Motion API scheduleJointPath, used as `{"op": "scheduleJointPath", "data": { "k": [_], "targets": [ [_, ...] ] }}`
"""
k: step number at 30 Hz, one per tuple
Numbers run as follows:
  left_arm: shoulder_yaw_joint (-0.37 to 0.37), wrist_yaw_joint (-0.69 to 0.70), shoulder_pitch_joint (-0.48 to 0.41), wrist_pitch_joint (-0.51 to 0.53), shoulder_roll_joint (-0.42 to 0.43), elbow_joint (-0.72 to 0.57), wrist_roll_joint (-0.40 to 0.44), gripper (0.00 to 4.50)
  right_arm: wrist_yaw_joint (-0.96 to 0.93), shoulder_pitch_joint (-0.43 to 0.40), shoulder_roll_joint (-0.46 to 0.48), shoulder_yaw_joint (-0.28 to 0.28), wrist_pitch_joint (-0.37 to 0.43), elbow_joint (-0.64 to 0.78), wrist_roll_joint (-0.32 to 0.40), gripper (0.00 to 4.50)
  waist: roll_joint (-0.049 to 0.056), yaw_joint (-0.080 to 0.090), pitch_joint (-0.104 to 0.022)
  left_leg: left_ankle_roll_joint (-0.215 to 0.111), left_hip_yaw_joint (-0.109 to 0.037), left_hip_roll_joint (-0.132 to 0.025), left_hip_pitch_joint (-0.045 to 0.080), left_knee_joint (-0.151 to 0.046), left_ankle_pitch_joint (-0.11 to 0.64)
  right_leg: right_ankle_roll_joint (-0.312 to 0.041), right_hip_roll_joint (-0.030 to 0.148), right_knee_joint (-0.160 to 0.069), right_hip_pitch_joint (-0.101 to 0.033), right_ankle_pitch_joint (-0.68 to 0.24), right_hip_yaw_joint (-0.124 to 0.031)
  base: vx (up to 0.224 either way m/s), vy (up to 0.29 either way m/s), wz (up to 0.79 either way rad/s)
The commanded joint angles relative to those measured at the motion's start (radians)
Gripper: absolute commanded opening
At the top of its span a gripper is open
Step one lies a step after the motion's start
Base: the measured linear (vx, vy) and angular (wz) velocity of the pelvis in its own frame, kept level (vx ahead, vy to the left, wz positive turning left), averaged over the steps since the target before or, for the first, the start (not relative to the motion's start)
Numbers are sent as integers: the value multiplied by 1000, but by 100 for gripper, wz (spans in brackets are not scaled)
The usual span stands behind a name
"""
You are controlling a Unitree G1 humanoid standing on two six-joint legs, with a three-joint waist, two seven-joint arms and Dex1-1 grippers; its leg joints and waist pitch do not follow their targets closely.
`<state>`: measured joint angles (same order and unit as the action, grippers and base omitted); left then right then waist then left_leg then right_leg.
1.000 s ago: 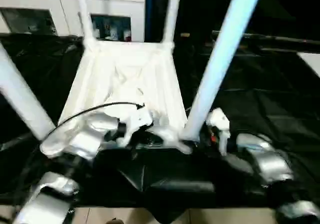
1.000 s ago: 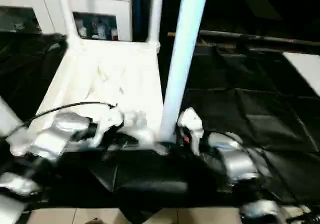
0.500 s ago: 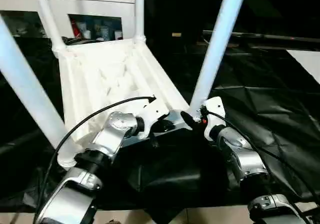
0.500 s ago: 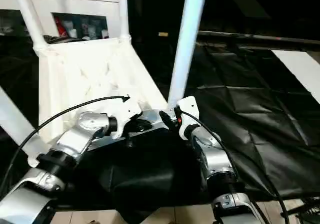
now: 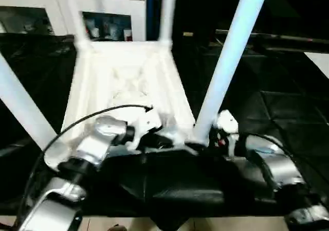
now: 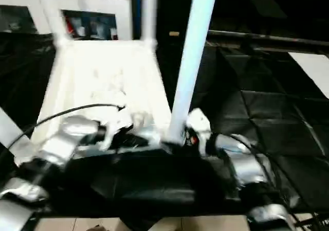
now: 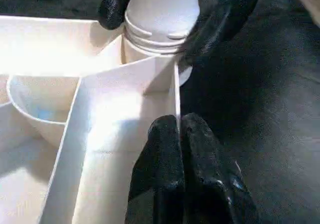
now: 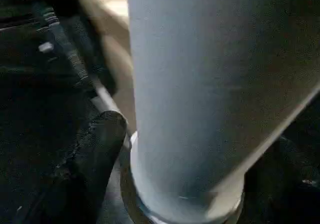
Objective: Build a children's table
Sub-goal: Rotate leg to tighten
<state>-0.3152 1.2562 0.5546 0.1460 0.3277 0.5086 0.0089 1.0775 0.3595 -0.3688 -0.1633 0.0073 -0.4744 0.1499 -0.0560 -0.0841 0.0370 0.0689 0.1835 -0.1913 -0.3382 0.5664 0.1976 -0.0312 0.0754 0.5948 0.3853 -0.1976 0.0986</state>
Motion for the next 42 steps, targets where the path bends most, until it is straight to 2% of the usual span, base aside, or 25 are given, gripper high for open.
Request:
{"op": "scheduleJointPath", "data": {
  "k": [1, 4, 6, 9, 15, 18, 19, 20, 21, 22, 23, 24, 26, 27, 28, 29, 30, 31, 34, 35, 36, 37, 39, 40, 42],
  "targets": [
    [-43, 78, -19, 0, 13, -31, -17, 0, 73, -4, -33, -10, -2, 36, 23, 366, 4, 0, -45, -80, -15, -56, 0, -59, 160, -212, 87, -67, -49, -169, -66, 0, 0, 0],
    [-41, 100, -25, 8, 33, -40, -24, 0, 96, -5, -47, -11, -3, 36, 25, 366, 4, -4, -45, -68, -14, -57, 4, -59, 150, -215, 84, -64, -47, -153, -66, 0, 0, 0],
    [-36, 106, -28, 15, 42, -46, -31, 0, 109, -2, -50, -11, 5, 32, 29, 366, 3, -4, -45, -68, -14, -56, 2, -59, 147, -220, 85, -61, -49, -139, -67, 0, 0, 0],
    [-30, 104, -28, 17, 46, -46, -33, 0, 111, 2, -41, -9, 16, 24, 35, 331, 2, -3, -47, -72, -14, -54, 0, -56, 126, -230, 84, -57, -51, -108, -65, 0, 0, 0],
    [-30, 68, -23, 11, 24, -39, -28, 0, 111, -6, -25, -21, 31, 28, 37, 277, 0, -4, -47, -69, -14, -54, 1, -56, 128, -226, 84, -58, -51, -126, -65, 0, 0, 0],
    [-30, 4, -11, 2, -4, -13, -9, 0, 25, -14, -5, -22, 34, 13, -5, 267, -1, -3, -46, -66, -14, -53, 1, -56, 129, -218, 84, -60, -51, -139, -65, 0, 0, 0],
    [-26, -79, 7, -4, -39, 28, 15, 0, -65, -8, 20, -19, 34, -25, -44, 263, 0, -1, -41, -53, -15, -52, 2, -59, 156, -202, 84, -69, -48, -197, -64, 0, 0, 0],
    [-25, -110, 14, -6, -51, 43, 25, 0, -93, -5, 29, -17, 38, -39, -55, 263, 0, 0, -40, -49, -15, -51, 2, -59, 169, -193, 85, -73, -47, -230, -64, 0, 0, 0],
    [-23, -161, 26, -7, -73, 71, 39, 0, -154, 3, 47, -12, 43, -67, -72, 263, 0, 0, -36, -34, -16, -49, 6, -62, 203, -168, 87, -84, -44, -317, -62, 0, 0, 0],
    [-23, -192, 35, -8, -90, 90, 47, 0, -207, 11, 65, -3, 51, -89, -80, 263, 0, 1, -35, -27, -17, -49, 7, -62, 215, -154, 88, -89, -42, -359, -62, 0, 0, 0],
    [-25, -246, 50, -5, -127, 120, 59, 0, -310, 23, 109, 24, 77, -125, -78, 263, -2, 2, -35, -15, -20, -48, 8, -64, 239, -131, 88, -95, -40, -420, -60, 0, 0, 0],
    [-25, -271, 57, -1, -145, 130, 64, 0, -356, 27, 131, 35, 87, -135, -76, 263, 8, 4, -35, -2, -23, -49, 14, -65, 263, -115, 89, -100, -34, -465, -61, 0, 0, 0],
    [-25, -287, 62, 2, -157, 135, 67, 0, -383, 30, 144, 42, 93, -140, -75, 263, 1, 9, -35, 6, -27, -48, 9, -67, 285, -90, 89, -106, -37, -499, -58, 0, 0, 0],
    [-24, -311, 71, 8, -180, 145, 68, 0, -444, 35, 171, 54, 104, -151, -75, 263, 3, 9, -36, 2, -28, -48, 9, -68, 293, -79, 90, -108, -36, -504, -58, 0, 0, 0],
    [-25, -372, 94, 16, -236, 172, 75, 0, -568, 48, 240, 83, 124, -178, -66, 263, 5, 14, -36, 4, -26, -49, 13, -67, 295, -84, 89, -109, -27, -491, -61, 0, 0, 0],
    [-26, -394, 103, 19, -260, 182, 77, 0, -613, 55, 272, 92, 128, -188, -63, 263, 6, 15, -35, 8, -27, -49, 15, -68, 301, -87, 90, -110, -25, -493, -60, 0, 0, 0],
    [-26, -415, 113, 17, -286, 195, 81, 0, -660, 64, 307, 99, 128, -199, -64, 263, 5, 21, -37, 19, -31, -49, 11, -70, 310, -88, 90, -106, -29, -492, -57, 0, 0, 0],
    [-28, -415, 116, 12, -296, 200, 83, 0, -679, 72, 322, 97, 113, -207, -72, 263, 8, 25, -39, 19, -33, -49, 7, -70, 308, -89, 90, -105, -32, -472, -58, 0, 0, 0],
    [-36, -397, 115, -7, -296, 203, 87, 0, -669, 86, 322, 75, 57, -220, -100, 263, 6, 26, -40, -3, -28, -47, 4, -68, 298, -103, 90, -103, -32, -421, -63, 0, 0, 0],
    [-38, -390, 114, -15, -291, 205, 89, 0, -657, 90, 321, 71, 39, -225, -102, 297, 5, 25, -41, -7, -26, -47, 4, -67, 290, -106, 90, -102, -33, -408, -63, 0, 0, 0],
    [-38, -374, 110, -24, -278, 205, 90, 0, -633, 96, 321, 75, 20, -229, -92, 297, 4, 25, -41, -14, -25, -47, 3, -67, 276, -115, 89, -99, -33, -385, -64, 0, 0, 0],
    [-37, -369, 108, -25, -272, 203, 89, 0, -624, 97, 320, 78, 16, -228, -87, 332, 4, 25, -41, -23, -24, -46, 0, -66, 265, -120, 89, -97, -36, -372, -65, 0, 0, 0],
    [-35, -353, 104, -29, -261, 201, 87, 0, -594, 98, 312, 79, 8, -220, -80, 335, 4, 24, -42, -28, -22, -46, -2, -65, 243, -129, 87, -93, -37, -349, -65, 0, 0, 0],
    [-33, -339, 101, -33, -252, 198, 86, 0, -565, 99, 301, 82, -3, -212, -74, 361, 1, 22, -44, -37, -22, -46, -2, -63, 229, -133, 89, -90, -40, -336, -65, 0, 0, 0],
    [-30, -325, 99, -37, -244, 197, 87, 0, -534, 100, 289, 81, -9, -203, -67, 373, 4, 22, -45, -45, -21, -48, -6, -64, 201, -145, 88, -85, -43, -289, -66, 0, 0, 0]
  ]
}}
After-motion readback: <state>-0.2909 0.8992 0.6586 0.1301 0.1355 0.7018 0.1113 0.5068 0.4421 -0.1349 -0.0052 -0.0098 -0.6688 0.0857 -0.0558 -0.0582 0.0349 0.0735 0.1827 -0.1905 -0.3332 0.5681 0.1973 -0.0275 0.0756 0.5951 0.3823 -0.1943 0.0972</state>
